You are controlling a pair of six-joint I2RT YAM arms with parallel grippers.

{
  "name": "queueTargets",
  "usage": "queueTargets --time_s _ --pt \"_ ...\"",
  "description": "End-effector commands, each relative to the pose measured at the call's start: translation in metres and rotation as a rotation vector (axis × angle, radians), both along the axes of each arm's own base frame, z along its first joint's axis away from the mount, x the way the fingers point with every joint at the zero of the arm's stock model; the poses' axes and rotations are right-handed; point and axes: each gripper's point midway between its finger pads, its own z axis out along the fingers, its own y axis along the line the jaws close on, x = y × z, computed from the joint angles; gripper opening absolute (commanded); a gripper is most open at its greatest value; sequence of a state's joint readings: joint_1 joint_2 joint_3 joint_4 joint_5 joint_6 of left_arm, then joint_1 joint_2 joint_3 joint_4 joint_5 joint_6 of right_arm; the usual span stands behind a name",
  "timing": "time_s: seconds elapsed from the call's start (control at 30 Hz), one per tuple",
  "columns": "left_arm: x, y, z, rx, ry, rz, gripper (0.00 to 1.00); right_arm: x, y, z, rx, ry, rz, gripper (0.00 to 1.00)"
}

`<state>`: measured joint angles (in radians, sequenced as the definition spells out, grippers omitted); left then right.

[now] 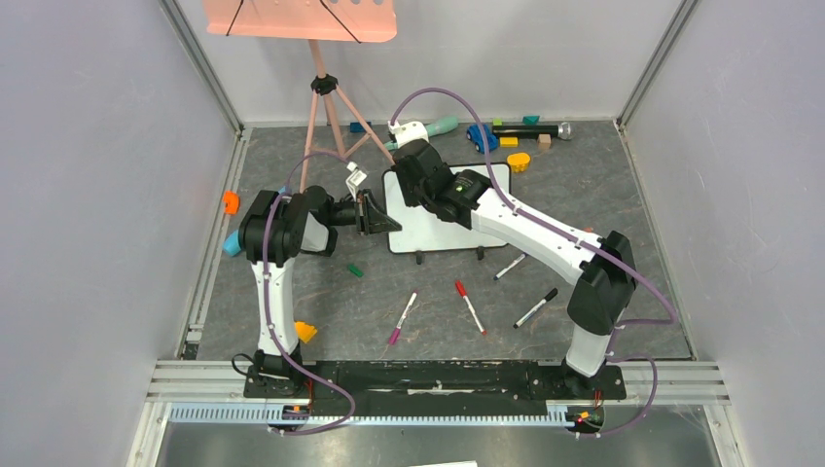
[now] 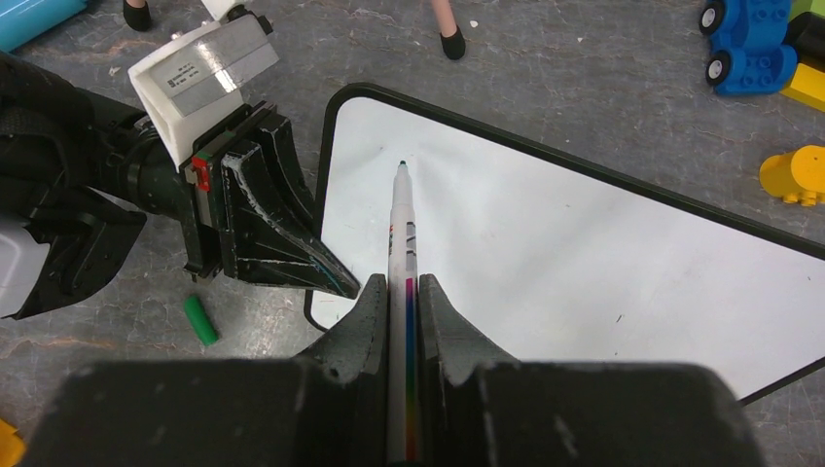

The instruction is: Write a sentence on the whiteboard

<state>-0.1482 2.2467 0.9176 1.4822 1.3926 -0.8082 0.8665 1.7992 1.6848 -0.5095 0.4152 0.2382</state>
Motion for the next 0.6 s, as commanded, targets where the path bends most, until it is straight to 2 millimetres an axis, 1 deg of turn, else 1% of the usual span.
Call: queueTargets --time_s 0.0,0.2,0.4,0.57 --pt "0.0007 -0.0027 0.0239 -0.02 -0.185 0.021 0.12 0.0036 0.0012 0.0226 0.045 -0.048 0.001 0.0" --pt "-0.0018 -0.0019 0.0257 -0.02 -0.203 0.036 0.06 0.0028 0.0004 0.0217 0.045 -0.045 0.006 0.0" --pt "-0.0051 -0.0033 0.025 -0.018 -0.209 0.026 0.02 0.0023 -0.0007 0.0235 0.05 -0.052 0.009 0.0" --pt "-0.0025 -0.0039 0.0227 -0.018 -0.197 0.016 0.02 0.0023 -0.0007 0.0246 0.053 -0.06 0.012 0.0"
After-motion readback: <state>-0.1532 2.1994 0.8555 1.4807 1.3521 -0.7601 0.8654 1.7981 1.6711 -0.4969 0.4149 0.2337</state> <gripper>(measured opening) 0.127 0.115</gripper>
